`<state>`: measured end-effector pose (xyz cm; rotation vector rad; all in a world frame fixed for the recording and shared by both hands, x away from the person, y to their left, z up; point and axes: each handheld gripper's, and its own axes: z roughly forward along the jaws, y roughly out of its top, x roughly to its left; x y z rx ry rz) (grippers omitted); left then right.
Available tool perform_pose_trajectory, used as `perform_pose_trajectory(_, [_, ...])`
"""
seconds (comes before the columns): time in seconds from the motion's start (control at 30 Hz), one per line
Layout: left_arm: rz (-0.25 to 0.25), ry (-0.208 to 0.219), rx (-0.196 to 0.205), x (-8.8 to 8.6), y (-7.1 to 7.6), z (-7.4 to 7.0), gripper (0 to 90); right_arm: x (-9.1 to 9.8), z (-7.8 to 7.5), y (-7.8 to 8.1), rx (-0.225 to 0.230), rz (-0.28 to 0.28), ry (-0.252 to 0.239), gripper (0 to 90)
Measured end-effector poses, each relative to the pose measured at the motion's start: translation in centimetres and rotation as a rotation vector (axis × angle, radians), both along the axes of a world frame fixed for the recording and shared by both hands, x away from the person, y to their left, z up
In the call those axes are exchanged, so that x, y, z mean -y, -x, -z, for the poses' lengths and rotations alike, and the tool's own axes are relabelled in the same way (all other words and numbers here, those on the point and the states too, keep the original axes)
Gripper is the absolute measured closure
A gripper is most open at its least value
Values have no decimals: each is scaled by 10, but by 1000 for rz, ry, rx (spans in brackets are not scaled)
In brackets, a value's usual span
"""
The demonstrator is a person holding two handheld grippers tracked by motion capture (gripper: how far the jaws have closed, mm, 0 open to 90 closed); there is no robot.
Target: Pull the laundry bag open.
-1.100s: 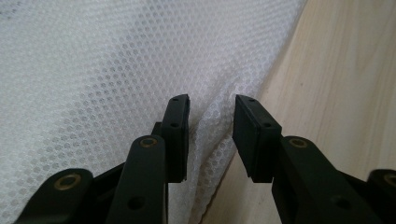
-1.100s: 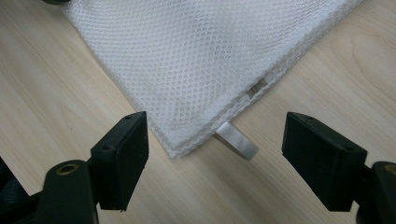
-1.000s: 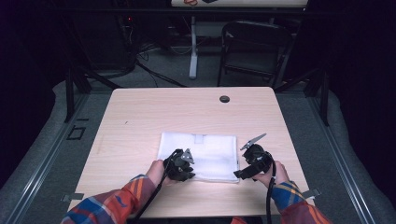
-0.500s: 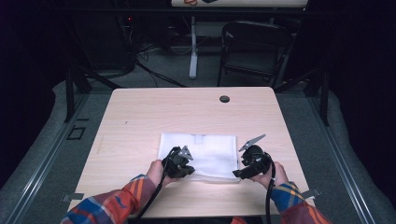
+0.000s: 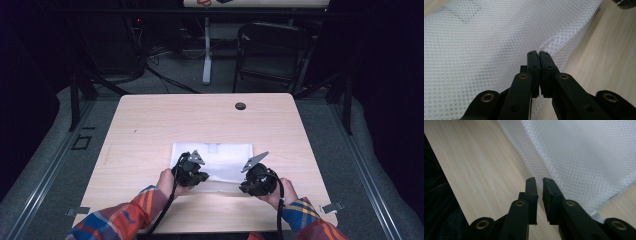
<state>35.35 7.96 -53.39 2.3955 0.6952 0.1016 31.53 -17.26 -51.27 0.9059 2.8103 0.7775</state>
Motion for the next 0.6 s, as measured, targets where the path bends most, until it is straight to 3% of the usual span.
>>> perform_pose_trajectory(0.13, [-4, 21, 5, 0, 0, -1, 878, -10, 8, -4, 33, -18, 51, 882])
perform_pose_trajectory(0.4, [-5, 28, -5, -1, -1, -2, 878, -26, 29, -14, 86, -24, 78, 900])
perform_pose_trajectory(0.6, [-24, 34, 10, -1, 1, -3, 878, -36, 44, -21, 93, -43, 124, 900])
